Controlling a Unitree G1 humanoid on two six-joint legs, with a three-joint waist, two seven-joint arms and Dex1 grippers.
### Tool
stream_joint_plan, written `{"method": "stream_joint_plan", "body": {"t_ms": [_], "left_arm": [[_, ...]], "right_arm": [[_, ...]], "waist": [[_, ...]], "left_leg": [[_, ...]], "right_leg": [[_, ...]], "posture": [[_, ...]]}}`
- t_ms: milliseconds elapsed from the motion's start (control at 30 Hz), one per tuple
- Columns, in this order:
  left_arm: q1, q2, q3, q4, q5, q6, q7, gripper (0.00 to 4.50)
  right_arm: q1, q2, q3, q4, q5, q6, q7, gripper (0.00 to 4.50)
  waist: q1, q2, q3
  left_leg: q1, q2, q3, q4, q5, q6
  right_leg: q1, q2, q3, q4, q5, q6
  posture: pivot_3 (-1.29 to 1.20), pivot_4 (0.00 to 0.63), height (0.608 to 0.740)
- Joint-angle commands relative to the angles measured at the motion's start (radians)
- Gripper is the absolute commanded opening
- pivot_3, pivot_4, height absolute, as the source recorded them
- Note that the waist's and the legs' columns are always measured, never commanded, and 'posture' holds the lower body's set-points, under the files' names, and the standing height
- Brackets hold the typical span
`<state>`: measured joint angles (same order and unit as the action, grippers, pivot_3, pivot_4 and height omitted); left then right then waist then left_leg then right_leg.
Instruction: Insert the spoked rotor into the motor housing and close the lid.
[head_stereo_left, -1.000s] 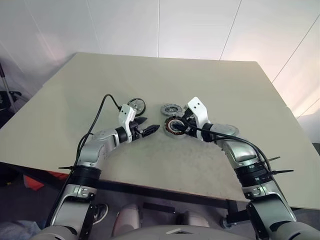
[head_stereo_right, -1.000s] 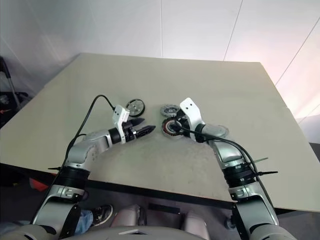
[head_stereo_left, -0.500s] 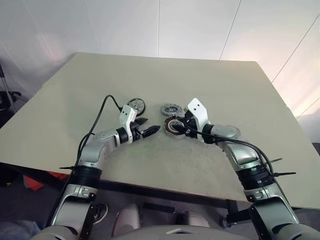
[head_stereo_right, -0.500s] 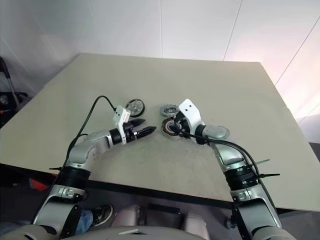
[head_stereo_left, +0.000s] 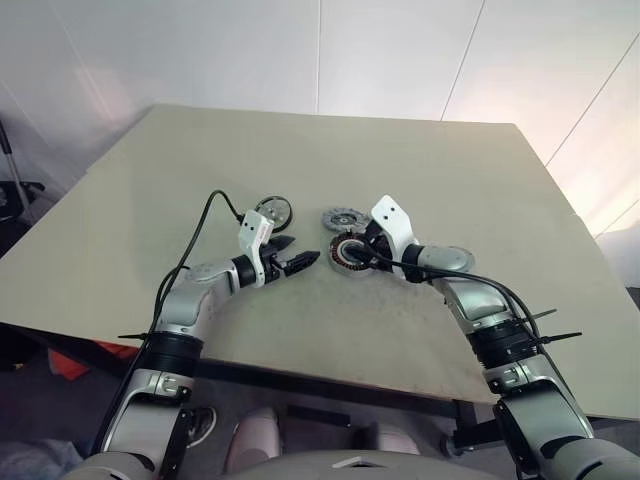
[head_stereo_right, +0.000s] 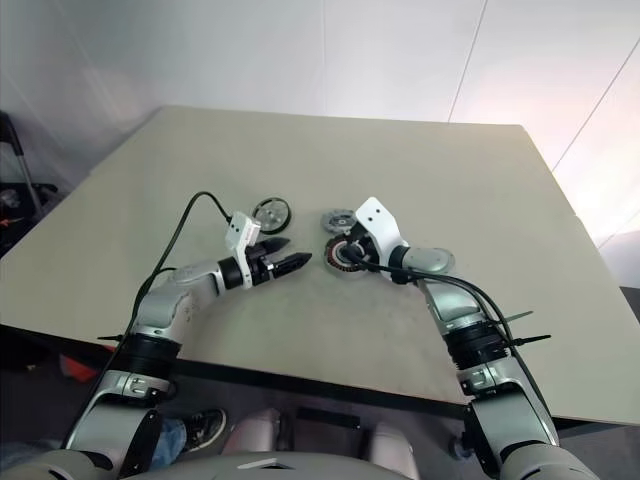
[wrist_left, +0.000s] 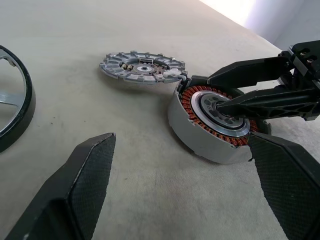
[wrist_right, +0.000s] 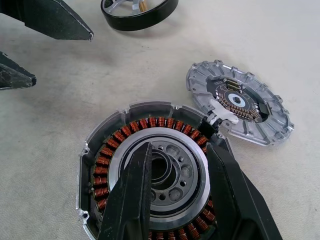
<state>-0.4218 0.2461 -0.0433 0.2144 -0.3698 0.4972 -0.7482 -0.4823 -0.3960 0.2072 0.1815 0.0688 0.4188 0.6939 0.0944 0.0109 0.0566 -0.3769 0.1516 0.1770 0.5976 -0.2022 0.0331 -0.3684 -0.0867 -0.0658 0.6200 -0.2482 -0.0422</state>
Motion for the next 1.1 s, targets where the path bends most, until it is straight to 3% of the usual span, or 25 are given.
{"method": "stream_joint_plan", "body": {"t_ms": [33, 500, 1100], "left_arm": [[-0.009, 0.003, 0.001, -0.036, 0.002, -0.015, 0.000, 4.50], [-0.022, 0.005, -0.004, -0.026, 0.006, -0.018, -0.005, 4.50], [-0.029, 0.004, -0.001, -0.016, 0.018, -0.027, -0.009, 4.50]], "right_arm": [[-0.017, -0.004, -0.019, -0.016, -0.001, -0.011, -0.003, 1.88], [-0.014, -0.036, -0.036, 0.005, -0.005, -0.039, -0.001, 1.88], [-0.021, -0.002, -0.045, -0.019, 0.008, -0.035, -0.006, 1.88]], "waist": [[0.000, 0.000, 0.000], [0.000, 0.000, 0.000], [-0.001, 0.000, 0.000]], "left_leg": [[0.000, 0.000, 0.000, 0.000, 0.000, 0.000], [0.000, 0.000, 0.000, 0.000, 0.000, 0.000], [-0.001, 0.000, 0.000, 0.000, -0.001, 0.002]], "right_leg": [[0.000, 0.000, 0.000, 0.000, 0.000, 0.000], [0.000, 0.000, 0.000, 0.000, 0.000, 0.000], [-0.001, 0.000, 0.000, 0.000, 0.000, 0.000]], "posture": [[0.00, 0.000, 0.740], [0.00, 0.000, 0.740], [0.00, 0.000, 0.740]]}}
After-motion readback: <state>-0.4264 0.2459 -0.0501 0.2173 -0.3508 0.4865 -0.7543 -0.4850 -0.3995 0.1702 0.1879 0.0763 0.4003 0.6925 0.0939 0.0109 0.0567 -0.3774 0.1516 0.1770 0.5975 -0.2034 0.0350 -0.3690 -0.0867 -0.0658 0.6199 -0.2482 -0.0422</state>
